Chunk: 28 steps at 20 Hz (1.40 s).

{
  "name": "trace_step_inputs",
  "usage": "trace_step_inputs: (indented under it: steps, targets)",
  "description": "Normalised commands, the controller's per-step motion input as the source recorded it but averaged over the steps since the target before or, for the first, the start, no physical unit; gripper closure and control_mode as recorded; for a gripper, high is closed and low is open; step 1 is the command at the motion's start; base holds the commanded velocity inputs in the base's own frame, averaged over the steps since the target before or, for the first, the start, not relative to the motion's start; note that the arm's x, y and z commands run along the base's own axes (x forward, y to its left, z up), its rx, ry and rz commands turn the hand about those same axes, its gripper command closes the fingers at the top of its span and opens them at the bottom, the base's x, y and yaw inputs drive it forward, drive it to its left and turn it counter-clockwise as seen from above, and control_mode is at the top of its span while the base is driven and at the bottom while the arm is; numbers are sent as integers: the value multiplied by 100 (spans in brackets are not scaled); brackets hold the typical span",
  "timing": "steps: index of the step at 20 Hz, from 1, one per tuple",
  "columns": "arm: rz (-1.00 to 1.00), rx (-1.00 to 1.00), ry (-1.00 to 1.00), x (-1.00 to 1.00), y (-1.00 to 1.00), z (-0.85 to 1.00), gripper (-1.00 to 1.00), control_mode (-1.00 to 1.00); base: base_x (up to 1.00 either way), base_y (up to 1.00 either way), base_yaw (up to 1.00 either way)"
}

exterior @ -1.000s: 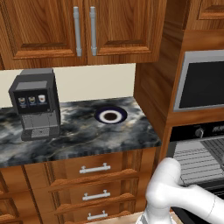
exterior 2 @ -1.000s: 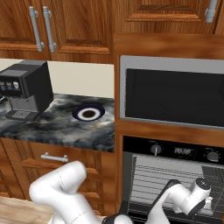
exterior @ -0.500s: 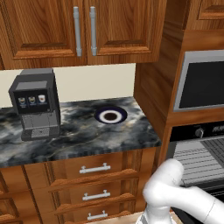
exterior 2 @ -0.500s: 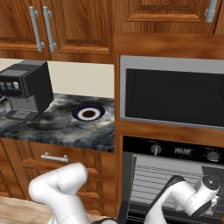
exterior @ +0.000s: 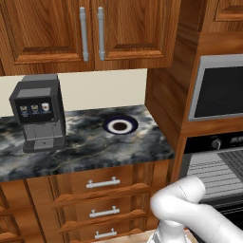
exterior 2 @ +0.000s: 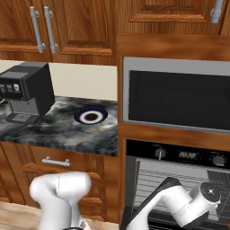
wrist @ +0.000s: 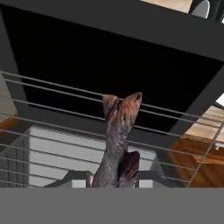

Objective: Take the fish from the oven and place it on the plate on the counter.

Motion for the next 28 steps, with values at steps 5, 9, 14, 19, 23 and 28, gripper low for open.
trace_step_inputs:
  steps: [5,9,14,19,23,28]
  targets:
    - [-20,-2,-16,-34,91,90,100,-100,0,0,0]
    - [-19,-1,-14,-28,93,89,100,-100,0,0,0]
    - [-18,-2,-10,-21,90,94,100,-100,0,0,0]
    - [-16,-3,-2,-5,98,98,100,-100,0,0,0]
    - [-11,-3,0,-1,100,91,100,-100,0,0,0]
    - [-8,-3,0,0,100,79,100,-100,0,0,0]
